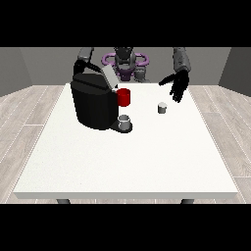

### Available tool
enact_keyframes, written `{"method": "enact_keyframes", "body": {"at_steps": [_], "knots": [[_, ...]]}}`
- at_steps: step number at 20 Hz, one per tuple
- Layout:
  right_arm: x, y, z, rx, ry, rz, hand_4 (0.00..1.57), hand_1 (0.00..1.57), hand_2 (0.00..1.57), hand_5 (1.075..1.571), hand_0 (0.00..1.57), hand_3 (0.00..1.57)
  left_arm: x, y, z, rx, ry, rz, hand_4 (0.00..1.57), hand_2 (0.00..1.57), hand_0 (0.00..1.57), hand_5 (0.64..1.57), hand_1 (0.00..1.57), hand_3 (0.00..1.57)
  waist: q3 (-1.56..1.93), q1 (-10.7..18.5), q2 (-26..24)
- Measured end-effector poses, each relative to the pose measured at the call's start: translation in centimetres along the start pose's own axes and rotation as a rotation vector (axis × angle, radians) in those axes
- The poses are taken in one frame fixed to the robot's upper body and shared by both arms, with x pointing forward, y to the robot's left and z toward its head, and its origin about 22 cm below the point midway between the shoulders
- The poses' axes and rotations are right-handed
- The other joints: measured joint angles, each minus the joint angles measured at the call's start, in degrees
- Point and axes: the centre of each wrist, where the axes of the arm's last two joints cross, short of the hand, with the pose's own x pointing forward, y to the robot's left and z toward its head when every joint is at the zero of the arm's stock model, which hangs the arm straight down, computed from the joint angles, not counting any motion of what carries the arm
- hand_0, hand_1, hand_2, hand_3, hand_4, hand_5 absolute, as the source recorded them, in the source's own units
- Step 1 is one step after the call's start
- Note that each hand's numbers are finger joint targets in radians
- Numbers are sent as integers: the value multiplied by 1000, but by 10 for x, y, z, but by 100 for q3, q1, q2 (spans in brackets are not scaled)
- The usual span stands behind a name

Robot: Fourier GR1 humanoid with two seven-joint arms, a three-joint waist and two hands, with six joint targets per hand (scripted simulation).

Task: Insert the coffee pod into the coffee machine and close the lid

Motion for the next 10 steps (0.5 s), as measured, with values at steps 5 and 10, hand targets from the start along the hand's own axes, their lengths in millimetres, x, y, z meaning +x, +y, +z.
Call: {"method": "enact_keyframes", "body": {"at_steps": [5, 10], "knots": [[4, 9, -4, 5, 10, 12, 0, 0, 0, 1571, 0, 0, -7, 4, -13, -24, 29, -63, 0, 0, 0, 1571, 0, 0, 1, -57, 237], [-6, 12, -8, 11, 32, -13, 0, 0, 0, 1571, 0, 0, -10, -3, -25, -26, 53, -127, 0, 589, 261, 1571, 261, 247, 1, -12, 361]]}}
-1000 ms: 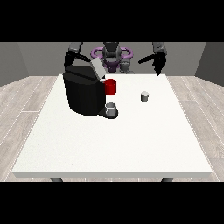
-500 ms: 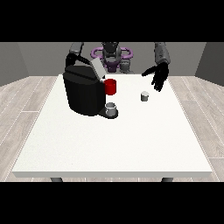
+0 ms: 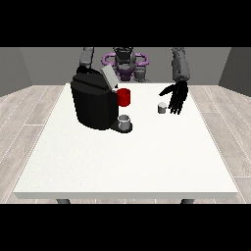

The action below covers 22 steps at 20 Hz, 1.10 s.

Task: Insert the coffee pod into the coffee machine and close the lid

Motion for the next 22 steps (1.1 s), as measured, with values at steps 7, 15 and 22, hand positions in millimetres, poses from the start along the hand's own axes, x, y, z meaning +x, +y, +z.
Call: {"method": "enact_keyframes", "body": {"at_steps": [7, 15, 22], "knots": [[-1, -3, -10, 17, 17, 7, 0, 0, 0, 1571, 0, 0, 2, -18, -14, 46, -35, -116, 448, 1107, 1071, 1571, 1071, 914, 1, 53, 39], [-7, 4, -16, 44, 28, 15, 0, 0, 0, 1571, 0, 0, 8, -31, -25, 10, -46, -308, 339, 1024, 872, 1571, 872, 880, 5, 18, 47], [-26, 3, -12, 35, 55, -6, 0, 0, 0, 1571, 0, 0, 3, -38, -28, -91, 2, -426, 400, 978, 760, 1571, 760, 856, 14, 25, -47]]}}
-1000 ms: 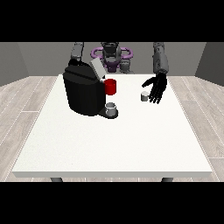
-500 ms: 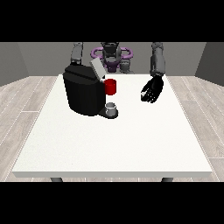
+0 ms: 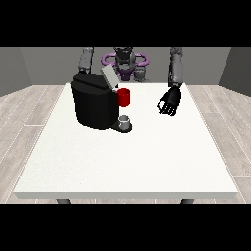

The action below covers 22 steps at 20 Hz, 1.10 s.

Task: Insert the coffee pod into the coffee machine and close the lid

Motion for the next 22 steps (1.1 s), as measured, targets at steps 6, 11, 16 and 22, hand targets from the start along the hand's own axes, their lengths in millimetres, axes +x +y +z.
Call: {"method": "enact_keyframes", "body": {"at_steps": [6, 11, 16, 22], "knots": [[-12, -3, -3, -28, 50, 26, 0, 0, 0, 1571, 0, 0, 5, 2, -9, -41, -17, -19, 466, 1257, 1149, 1571, 1149, 1162, -9, 115, -118], [-22, -5, 4, -53, 102, 64, 0, 0, 0, 1571, 0, 0, 13, -1, -15, -40, -62, 42, 489, 1423, 1433, 1571, 1433, 1352, -13, 148, -376], [-30, -6, 7, -61, 128, 84, 0, 0, 0, 1571, 0, 0, 22, 14, -23, -47, -115, 127, 515, 1400, 1413, 1571, 1413, 1314, -12, 175, -541], [-40, -8, 1, -65, 161, 96, 0, 0, 0, 1571, 0, 0, 55, 42, -39, -90, -177, 138, 534, 1400, 1418, 1571, 1418, 1334, -11, 291, -797]]}}
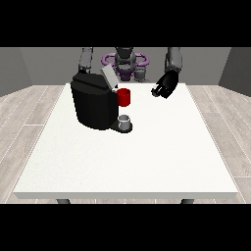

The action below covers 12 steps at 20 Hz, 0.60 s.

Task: Insert the coffee pod into the coffee machine and close the lid

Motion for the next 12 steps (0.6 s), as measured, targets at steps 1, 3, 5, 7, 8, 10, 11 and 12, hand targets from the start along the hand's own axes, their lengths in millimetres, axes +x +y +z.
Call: {"method": "enact_keyframes", "body": {"at_steps": [1, 3, 5, 7, 8, 10, 11, 12], "knots": [[-2, 1, -1, -4, 1, -3, 0, 0, 0, 1571, 0, 0, 8, 3, -4, -8, -13, -4, 534, 1400, 1418, 1571, 1418, 1334, 0, 25, -26], [-6, 4, 3, 8, 1, -2, 0, 0, 0, 1571, 0, 0, 12, 7, -6, -11, -10, 1, 534, 1400, 1418, 1571, 1418, 1334, 1, -40, -96], [-9, 2, 3, 9, 37, -5, 0, 0, 0, 1571, 0, 0, 24, 0, -12, -45, -12, 11, 534, 1400, 1418, 1571, 1418, 1334, 1, -11, -296], [-7, 1, 3, 13, 26, -20, 0, 0, 0, 1571, 0, 0, 28, 4, -14, -41, -14, 10, 598, 1396, 1403, 1571, 1403, 1341, 1, -51, -324], [-9, -1, 2, 9, 33, -25, 0, 0, 0, 1571, 0, 0, 37, 6, -17, -51, -20, 7, 592, 1351, 1331, 1571, 1331, 1323, 0, -26, -404], [-9, -2, 4, 24, 22, -37, 0, 0, 0, 1571, 0, 0, 43, 16, -19, -49, -31, 1, 537, 1421, 1416, 1571, 1416, 1378, 0, -126, -455], [-7, -3, 2, 19, 9, -43, 0, 0, 0, 1571, 0, 0, 49, 26, -20, -41, -45, 1, 522, 1397, 1380, 1571, 1380, 1375, 1, -136, -426], [-5, -1, 1, 23, 1, -45, 0, 0, 0, 1571, 0, 0, 52, 35, -21, -32, -50, 18, 511, 1204, 985, 1571, 985, 1371, 0, -176, -416]]}}
